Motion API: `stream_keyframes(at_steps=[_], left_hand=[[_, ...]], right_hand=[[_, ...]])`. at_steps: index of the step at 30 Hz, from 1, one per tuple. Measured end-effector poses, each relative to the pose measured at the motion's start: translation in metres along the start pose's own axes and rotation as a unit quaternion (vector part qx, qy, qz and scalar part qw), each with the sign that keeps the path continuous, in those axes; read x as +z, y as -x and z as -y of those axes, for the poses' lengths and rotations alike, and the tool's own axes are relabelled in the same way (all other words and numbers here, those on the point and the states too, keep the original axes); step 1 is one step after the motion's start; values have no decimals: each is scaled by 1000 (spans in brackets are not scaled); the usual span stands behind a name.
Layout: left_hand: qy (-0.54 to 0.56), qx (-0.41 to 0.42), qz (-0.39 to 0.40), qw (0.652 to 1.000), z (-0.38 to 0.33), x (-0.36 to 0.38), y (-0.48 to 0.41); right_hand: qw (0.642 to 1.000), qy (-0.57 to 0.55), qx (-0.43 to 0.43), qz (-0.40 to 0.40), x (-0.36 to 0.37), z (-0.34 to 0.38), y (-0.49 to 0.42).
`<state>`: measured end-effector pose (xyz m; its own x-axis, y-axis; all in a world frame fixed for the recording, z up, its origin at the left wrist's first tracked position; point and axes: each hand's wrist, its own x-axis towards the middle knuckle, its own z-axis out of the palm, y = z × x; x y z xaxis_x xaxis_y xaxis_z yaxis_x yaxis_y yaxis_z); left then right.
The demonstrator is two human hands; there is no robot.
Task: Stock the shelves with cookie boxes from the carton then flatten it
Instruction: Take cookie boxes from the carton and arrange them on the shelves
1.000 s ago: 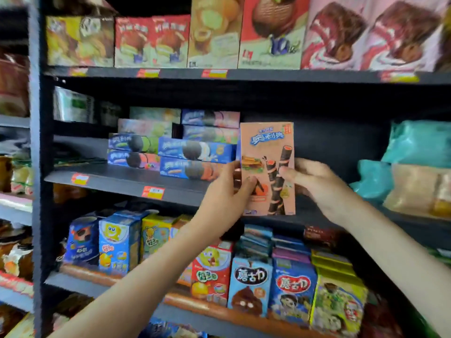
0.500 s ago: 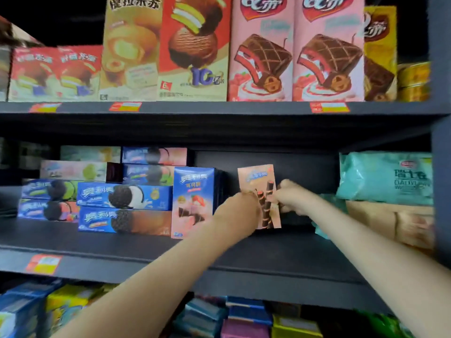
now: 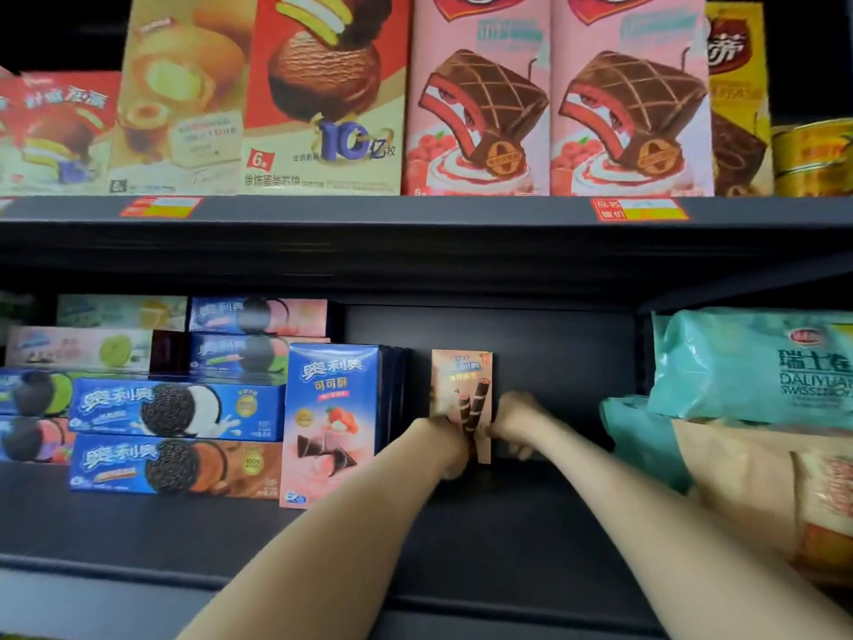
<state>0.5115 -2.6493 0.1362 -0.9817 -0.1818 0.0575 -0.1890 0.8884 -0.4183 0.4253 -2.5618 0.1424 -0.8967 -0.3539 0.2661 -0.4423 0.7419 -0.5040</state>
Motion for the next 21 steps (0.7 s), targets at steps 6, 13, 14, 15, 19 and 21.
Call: stream_keyframes(at_steps=[6,13,14,15,19,21], left_hand=[[3,-6,10,1000,3,1,-9],[40,-15,-1,999,3,2,-12],[59,-16,-8,998,4,1,-11],[83,-14,-17,996,5,-1,-9],[210,-11,-111,971,9,-7,14],[280,-16,-188,941,11,-11,41]], right_hand=[[1000,-1,11,1,3,1,-9],[993,-121,-10,4,-1,4,-5],[992,-123,-8,4,-2,4,-3],[993,-119,2,2,-2,6,1],[995,-93,-14,-19,-8,18,28],[994,-76,-39,-60,-13,28,53]])
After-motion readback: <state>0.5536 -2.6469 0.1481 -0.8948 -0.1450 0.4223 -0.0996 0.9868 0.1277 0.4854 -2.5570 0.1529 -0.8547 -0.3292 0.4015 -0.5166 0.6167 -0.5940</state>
